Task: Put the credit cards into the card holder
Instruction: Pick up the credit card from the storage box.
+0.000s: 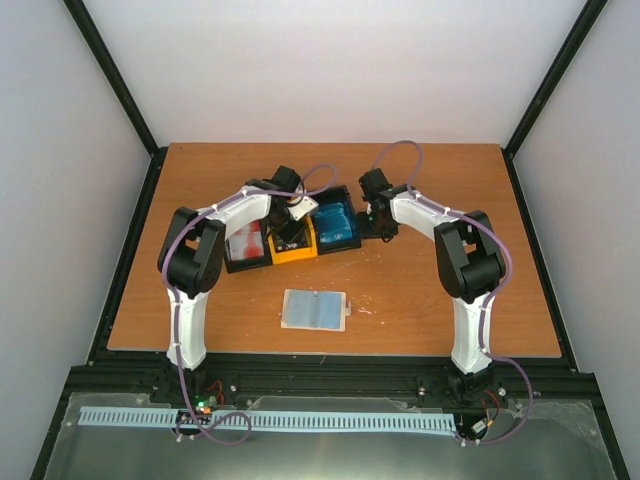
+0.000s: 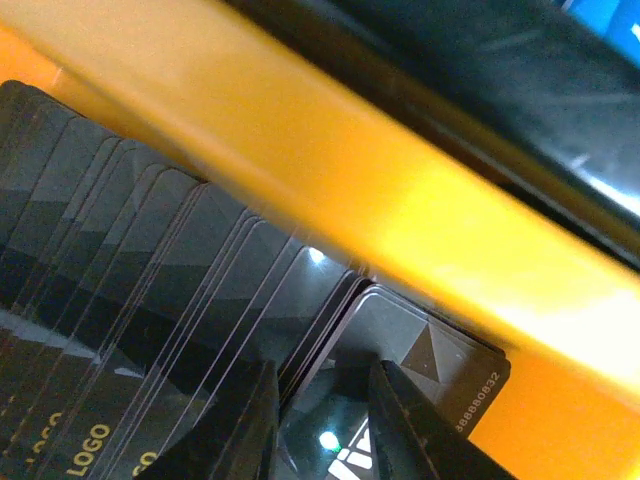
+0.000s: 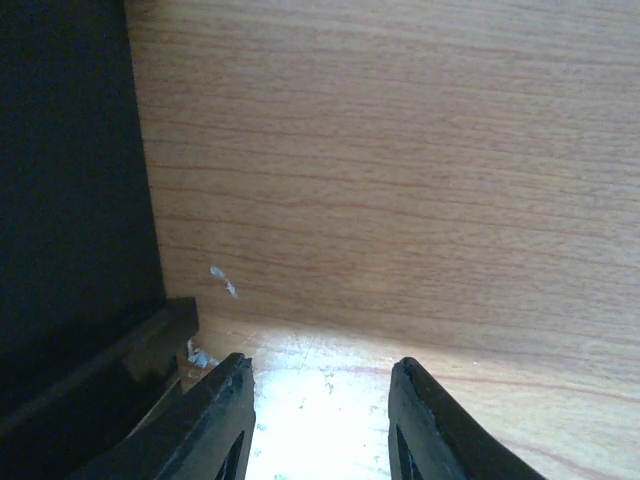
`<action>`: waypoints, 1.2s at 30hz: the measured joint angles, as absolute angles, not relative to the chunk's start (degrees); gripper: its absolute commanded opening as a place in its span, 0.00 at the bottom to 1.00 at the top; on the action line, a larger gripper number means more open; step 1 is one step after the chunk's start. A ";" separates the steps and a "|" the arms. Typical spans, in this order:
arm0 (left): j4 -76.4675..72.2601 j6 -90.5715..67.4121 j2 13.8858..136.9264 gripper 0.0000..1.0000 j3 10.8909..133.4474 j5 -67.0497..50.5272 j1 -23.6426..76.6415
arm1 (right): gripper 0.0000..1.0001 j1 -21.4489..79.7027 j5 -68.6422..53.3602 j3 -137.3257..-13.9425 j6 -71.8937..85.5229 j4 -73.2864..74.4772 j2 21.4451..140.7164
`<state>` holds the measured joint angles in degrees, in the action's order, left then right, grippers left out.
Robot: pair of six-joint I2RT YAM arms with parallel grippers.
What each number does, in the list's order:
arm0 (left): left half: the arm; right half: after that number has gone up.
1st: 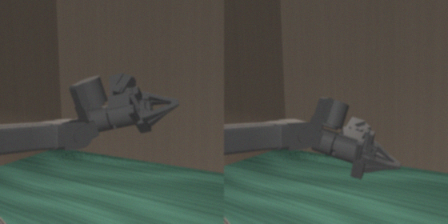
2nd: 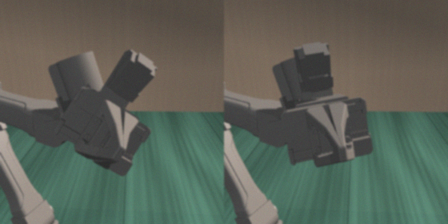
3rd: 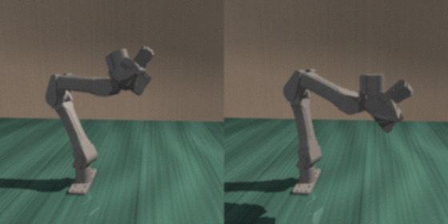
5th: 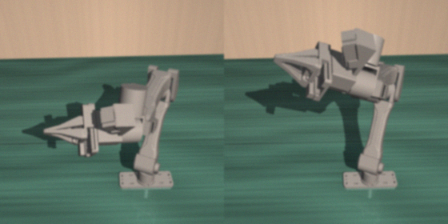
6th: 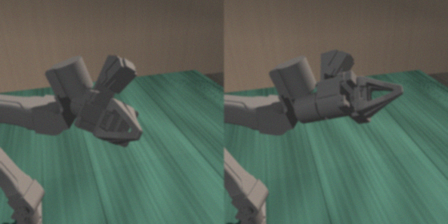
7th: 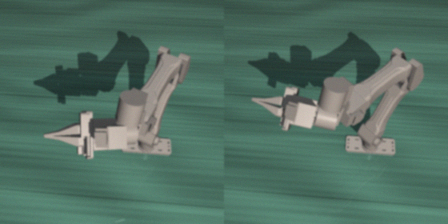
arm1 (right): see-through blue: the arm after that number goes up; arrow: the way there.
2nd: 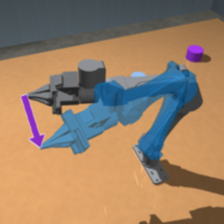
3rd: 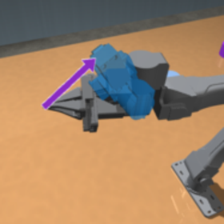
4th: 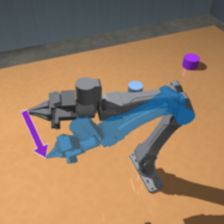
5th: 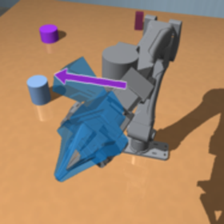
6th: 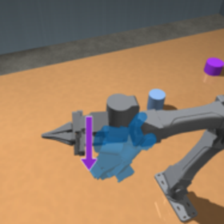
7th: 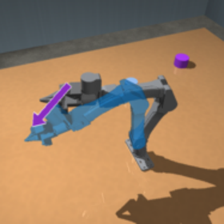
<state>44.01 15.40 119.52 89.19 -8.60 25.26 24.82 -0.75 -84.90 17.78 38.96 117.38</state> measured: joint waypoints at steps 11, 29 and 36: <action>49.30 14.02 116.53 0.19 89.19 -10.72 25.54 | 0.38 24.80 -0.89 -83.92 17.78 38.28 117.38; 52.27 13.80 111.59 0.19 86.37 -16.32 25.89 | 0.38 24.80 -0.91 -83.92 17.85 38.28 117.38; 52.47 13.82 110.78 0.20 85.34 -18.17 25.89 | 0.38 24.80 -0.91 -83.92 17.89 38.28 117.38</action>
<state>52.47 13.82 110.78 85.34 -18.17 25.89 24.80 -0.91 -83.92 17.89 38.28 117.38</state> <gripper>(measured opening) 0.196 0.381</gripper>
